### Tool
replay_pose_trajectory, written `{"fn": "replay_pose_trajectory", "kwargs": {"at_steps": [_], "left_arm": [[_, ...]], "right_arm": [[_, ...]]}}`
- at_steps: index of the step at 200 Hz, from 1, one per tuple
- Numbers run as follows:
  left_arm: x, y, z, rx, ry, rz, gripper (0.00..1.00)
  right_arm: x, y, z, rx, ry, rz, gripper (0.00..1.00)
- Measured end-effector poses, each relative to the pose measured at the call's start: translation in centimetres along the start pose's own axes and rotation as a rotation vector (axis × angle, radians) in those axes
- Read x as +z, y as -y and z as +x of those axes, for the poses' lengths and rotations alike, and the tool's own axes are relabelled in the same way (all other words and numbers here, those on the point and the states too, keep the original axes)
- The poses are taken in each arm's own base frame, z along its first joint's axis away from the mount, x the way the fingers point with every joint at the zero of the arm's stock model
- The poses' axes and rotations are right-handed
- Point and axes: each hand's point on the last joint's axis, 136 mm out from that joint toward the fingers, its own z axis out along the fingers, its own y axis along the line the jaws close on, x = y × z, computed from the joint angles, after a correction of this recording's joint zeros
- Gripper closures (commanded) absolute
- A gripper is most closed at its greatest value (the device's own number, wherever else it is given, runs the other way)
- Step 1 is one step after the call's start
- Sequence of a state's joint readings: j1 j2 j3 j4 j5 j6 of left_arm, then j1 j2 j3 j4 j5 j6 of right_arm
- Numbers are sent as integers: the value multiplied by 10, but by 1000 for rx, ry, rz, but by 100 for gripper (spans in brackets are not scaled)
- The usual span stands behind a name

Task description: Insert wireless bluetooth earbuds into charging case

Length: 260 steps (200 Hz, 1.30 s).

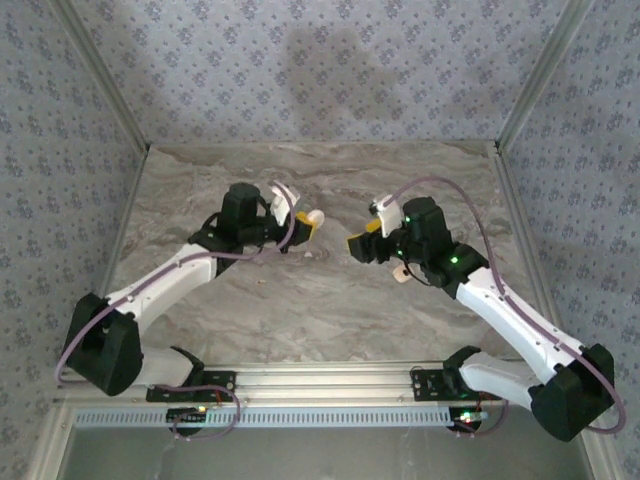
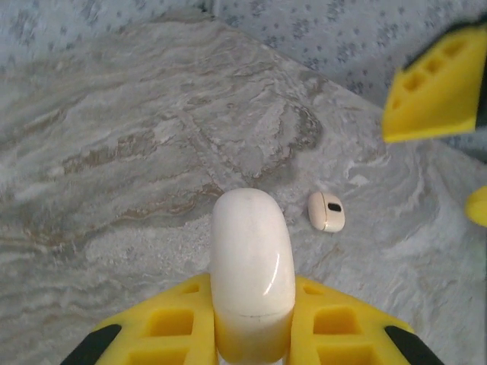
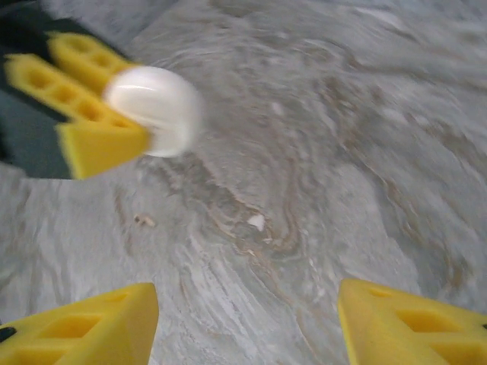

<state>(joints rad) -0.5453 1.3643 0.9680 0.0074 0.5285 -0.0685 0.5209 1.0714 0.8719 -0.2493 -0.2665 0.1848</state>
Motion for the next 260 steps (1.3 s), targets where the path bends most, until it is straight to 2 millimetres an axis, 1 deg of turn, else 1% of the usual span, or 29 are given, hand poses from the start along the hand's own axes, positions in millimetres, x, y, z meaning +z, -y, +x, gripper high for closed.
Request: {"fn": "replay_pose_trajectory", "kwargs": {"at_steps": [16, 32, 45, 61, 90, 125, 165, 213, 240, 260], "left_arm": [[5, -11, -6, -133, -25, -8, 83], [16, -22, -9, -275, -69, -8, 84], [28, -31, -11, -372, -108, -5, 85], [44, -38, -10, -476, -156, -1, 84], [71, -50, 4, -635, -250, 4, 84], [109, -64, 18, -771, -346, 22, 83], [142, -66, 38, -881, -432, 27, 83], [171, -69, 63, -973, -508, 10, 81], [180, -73, 70, -1009, -525, -4, 80], [182, -75, 74, -1037, -531, -13, 80]], "right_arm": [[1, 26, 6, 169, 8, 74, 36], [0, 50, 18, 317, 10, 142, 36], [-3, 62, 23, 391, 14, 186, 36], [-9, 69, 24, 443, 26, 221, 36], [-20, 72, 19, 479, 72, 239, 35], [-20, 75, 26, 513, 66, 251, 35], [-20, 77, 29, 538, 66, 262, 35], [-23, 77, 30, 546, 72, 262, 35], [-22, 78, 35, 552, 64, 265, 35], [-22, 78, 37, 559, 60, 266, 35]]}}
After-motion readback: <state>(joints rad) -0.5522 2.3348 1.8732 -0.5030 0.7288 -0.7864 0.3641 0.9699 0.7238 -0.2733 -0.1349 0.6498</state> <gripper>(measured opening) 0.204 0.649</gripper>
